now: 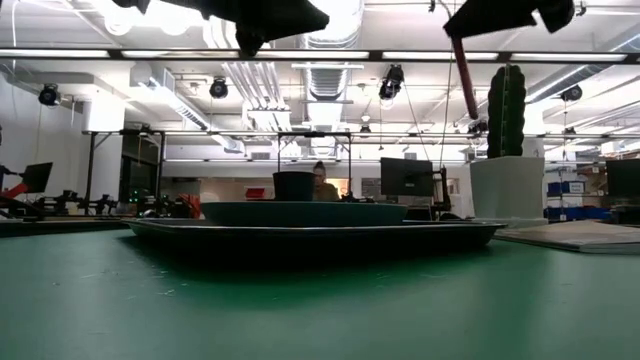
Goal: Pick and place plate/cup/fork/spoon on tray
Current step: Put the pink fork on the black serving tray to the right of the blue plate
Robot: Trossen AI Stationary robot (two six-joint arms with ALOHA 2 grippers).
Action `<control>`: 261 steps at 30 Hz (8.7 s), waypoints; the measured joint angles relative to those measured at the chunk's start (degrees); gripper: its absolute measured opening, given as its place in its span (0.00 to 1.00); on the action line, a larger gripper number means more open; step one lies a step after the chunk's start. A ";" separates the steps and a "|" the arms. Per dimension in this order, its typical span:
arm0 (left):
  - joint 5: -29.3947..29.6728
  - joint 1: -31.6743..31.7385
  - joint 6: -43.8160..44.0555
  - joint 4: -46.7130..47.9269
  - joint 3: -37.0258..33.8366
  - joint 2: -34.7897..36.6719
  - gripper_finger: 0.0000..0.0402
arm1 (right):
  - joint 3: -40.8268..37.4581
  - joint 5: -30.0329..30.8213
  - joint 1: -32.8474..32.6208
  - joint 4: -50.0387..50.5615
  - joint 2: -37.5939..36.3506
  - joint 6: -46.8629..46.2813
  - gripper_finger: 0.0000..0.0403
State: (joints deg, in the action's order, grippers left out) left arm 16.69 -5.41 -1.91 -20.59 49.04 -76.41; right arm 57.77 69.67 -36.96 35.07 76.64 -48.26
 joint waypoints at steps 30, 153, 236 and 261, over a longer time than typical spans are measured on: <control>-5.78 -6.05 10.11 -6.67 0.04 -11.35 0.09 | -14.73 -20.74 11.59 -52.08 -9.16 42.49 0.07; -21.35 -5.64 38.60 19.72 0.24 -8.10 0.03 | -2.73 -73.82 29.08 -29.15 -2.54 36.84 0.42; -10.01 -5.55 21.99 19.53 0.07 4.07 0.30 | -9.13 -88.23 36.62 -25.13 12.62 8.00 0.02; -9.92 -6.06 22.58 23.44 -0.19 3.59 0.30 | -8.63 -87.60 39.53 -16.18 10.05 11.56 0.32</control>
State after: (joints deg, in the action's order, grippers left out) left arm 6.76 -11.47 20.67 2.85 48.84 -72.82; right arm 49.15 -17.93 2.57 18.89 86.70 -36.71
